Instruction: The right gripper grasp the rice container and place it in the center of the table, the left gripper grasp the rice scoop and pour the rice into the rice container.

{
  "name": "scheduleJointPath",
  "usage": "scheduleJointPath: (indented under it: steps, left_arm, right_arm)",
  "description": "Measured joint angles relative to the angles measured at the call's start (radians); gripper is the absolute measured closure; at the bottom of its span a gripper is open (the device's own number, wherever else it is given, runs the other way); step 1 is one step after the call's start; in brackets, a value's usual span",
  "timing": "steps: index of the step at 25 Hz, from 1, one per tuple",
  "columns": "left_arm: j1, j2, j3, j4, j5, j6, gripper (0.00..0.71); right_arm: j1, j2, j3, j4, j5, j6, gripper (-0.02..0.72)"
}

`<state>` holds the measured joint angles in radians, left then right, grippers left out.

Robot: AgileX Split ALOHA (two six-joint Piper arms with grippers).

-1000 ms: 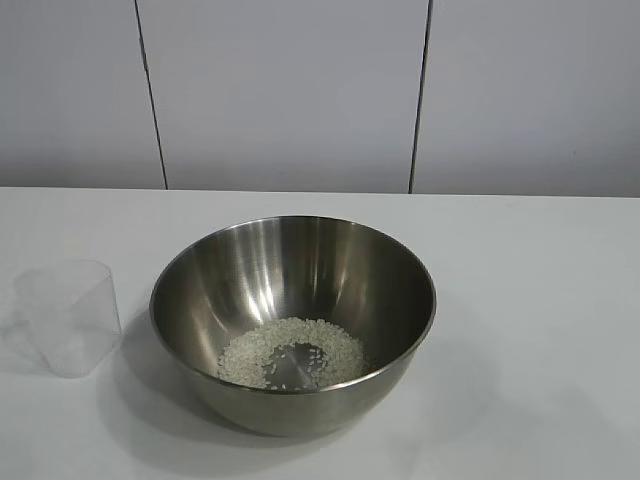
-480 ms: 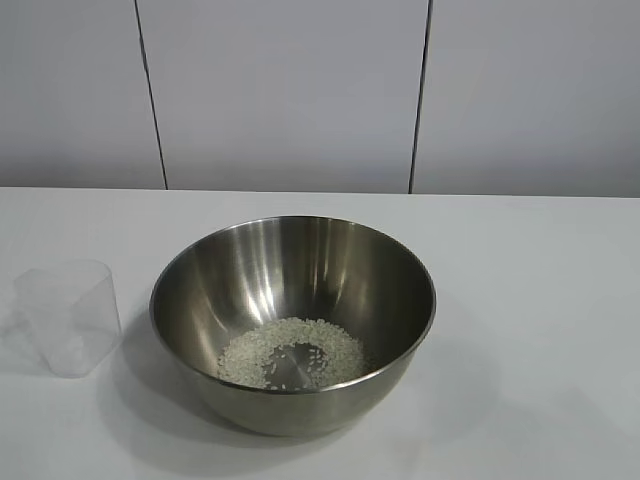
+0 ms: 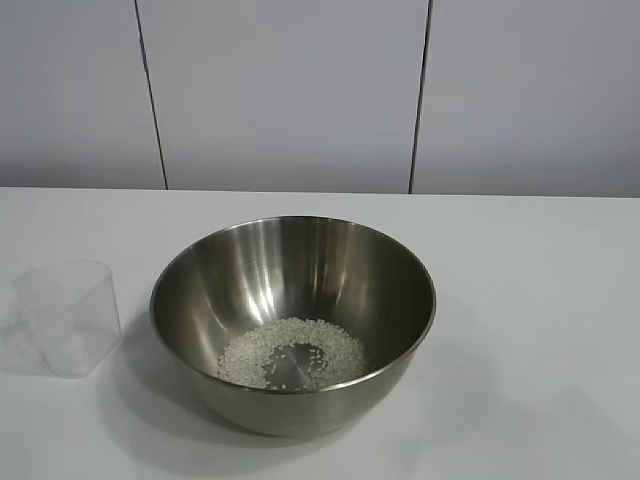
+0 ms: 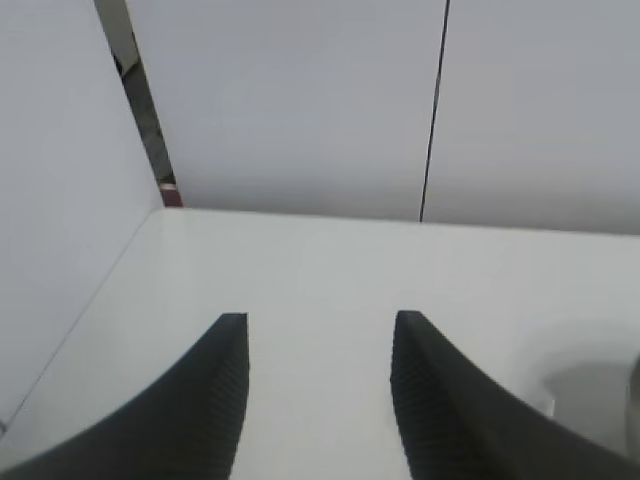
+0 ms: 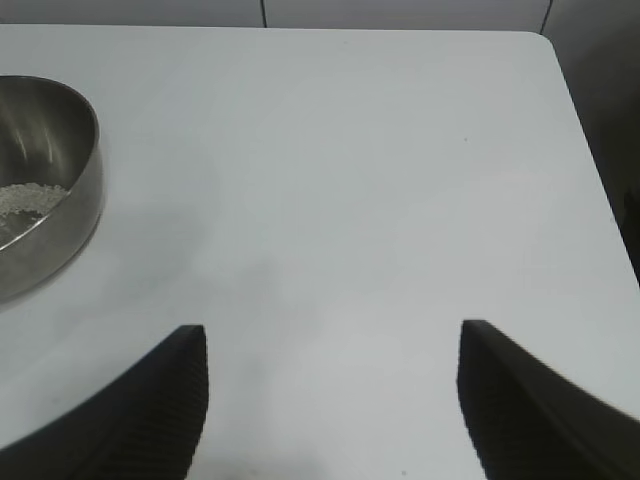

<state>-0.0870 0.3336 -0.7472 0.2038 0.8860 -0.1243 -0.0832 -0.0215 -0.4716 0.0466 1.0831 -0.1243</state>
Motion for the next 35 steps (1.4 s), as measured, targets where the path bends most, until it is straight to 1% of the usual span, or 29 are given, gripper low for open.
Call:
scheduleJointPath:
  steps: [2,5,7,10,13,17,21,35]
  left_arm:
    - [0.000,-0.057,0.012,-0.033,0.075,0.055,0.378]
    - [0.000,-0.167,0.067,-0.085,0.158,0.147,0.378]
    - [0.000,-0.242,0.111,-0.105,0.210,0.161,0.378]
    - [0.000,-0.323,0.142,-0.109,0.279,0.164,0.378]
    - [0.000,-0.350,0.172,-0.111,0.317,0.156,0.378]
    - [0.000,-0.350,0.232,-0.137,0.313,0.137,0.378]
    - [0.000,-0.350,0.261,-0.148,0.261,0.134,0.378]
    - [0.000,-0.350,0.267,-0.151,0.247,0.131,0.378]
  right_arm:
    - [0.000,0.000,0.000,0.000,0.000,0.000,0.216]
    - [0.000,0.000,0.000,0.000,0.000,0.000,0.216]
    - [0.000,0.000,0.000,0.000,0.000,0.000,0.216]
    - [0.000,0.000,0.000,0.000,0.000,0.000,0.216]
    - [0.000,0.000,0.000,0.000,0.000,0.000,0.216]
    - [0.000,0.000,0.000,0.000,-0.001,0.000,0.216]
    - [0.000,0.000,0.000,0.000,-0.001,0.000,0.216]
    - [0.000,0.000,0.000,0.000,-0.001,0.000,0.216]
